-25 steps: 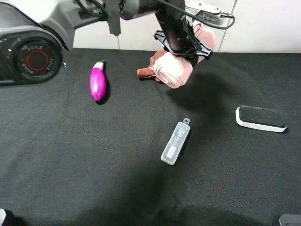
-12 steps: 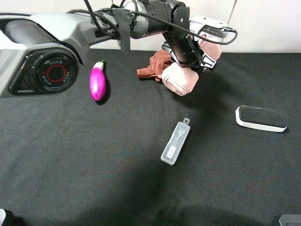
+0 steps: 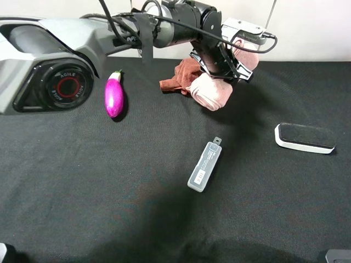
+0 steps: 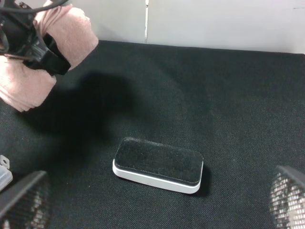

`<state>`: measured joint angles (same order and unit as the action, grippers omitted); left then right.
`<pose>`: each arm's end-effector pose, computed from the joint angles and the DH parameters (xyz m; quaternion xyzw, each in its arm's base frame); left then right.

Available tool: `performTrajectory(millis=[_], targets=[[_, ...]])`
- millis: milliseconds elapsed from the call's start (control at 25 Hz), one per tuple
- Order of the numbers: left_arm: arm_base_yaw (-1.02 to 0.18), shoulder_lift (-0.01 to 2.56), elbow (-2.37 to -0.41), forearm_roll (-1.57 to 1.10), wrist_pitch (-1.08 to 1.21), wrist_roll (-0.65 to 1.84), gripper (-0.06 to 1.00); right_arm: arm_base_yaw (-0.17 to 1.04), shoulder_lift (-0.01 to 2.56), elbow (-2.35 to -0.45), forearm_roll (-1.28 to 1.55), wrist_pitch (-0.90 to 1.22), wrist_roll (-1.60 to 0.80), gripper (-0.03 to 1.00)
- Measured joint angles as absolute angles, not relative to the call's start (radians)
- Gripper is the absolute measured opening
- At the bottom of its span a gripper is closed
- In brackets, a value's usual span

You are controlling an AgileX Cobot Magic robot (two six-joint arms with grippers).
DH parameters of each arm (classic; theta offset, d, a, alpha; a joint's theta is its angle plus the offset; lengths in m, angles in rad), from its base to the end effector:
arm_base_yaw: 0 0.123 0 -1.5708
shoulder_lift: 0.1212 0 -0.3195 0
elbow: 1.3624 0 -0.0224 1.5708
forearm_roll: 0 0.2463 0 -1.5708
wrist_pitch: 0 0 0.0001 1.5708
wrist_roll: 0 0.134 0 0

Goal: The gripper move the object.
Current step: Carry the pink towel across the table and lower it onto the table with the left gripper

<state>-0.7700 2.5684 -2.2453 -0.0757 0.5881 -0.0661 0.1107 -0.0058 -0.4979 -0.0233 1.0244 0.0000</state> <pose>0.4434 -0.4378 0.1286 0.3004 0.8809 -0.1763 0.3205 -0.0035 -0.0031 0.2593 -0.0464 0.8413 0.0182 0.5383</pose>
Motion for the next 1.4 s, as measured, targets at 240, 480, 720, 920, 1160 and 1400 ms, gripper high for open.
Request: performTrajectory(millis=[240, 480, 720, 920, 1160, 1400], targets=[[-0.77, 2.58, -2.244, -0.076, 0.586, -0.066, 0.57, 0.111, -0.006, -0.498, -0.023, 1.024, 0.0, 0.69], [-0.77, 2.58, -2.244, -0.076, 0.569, -0.066, 0.72, 0.111, -0.006, -0.498, -0.023, 1.024, 0.0, 0.69], [-0.77, 2.58, -2.244, -0.076, 0.556, -0.066, 0.93, 0.111, -0.006, -0.498, -0.023, 1.024, 0.0, 0.69], [-0.779, 2.58, -2.244, -0.076, 0.533, -0.066, 0.96, 0.111, -0.006, -0.498, -0.023, 1.024, 0.0, 0.69], [-0.78, 2.58, -2.248, -0.076, 0.542, -0.066, 0.97, 0.111, -0.006, -0.498, -0.023, 1.024, 0.0, 0.69], [-0.78, 2.58, -2.31, -0.076, 0.666, -0.066, 0.97, 0.111, -0.006, -0.498, -0.023, 1.024, 0.0, 0.69]])
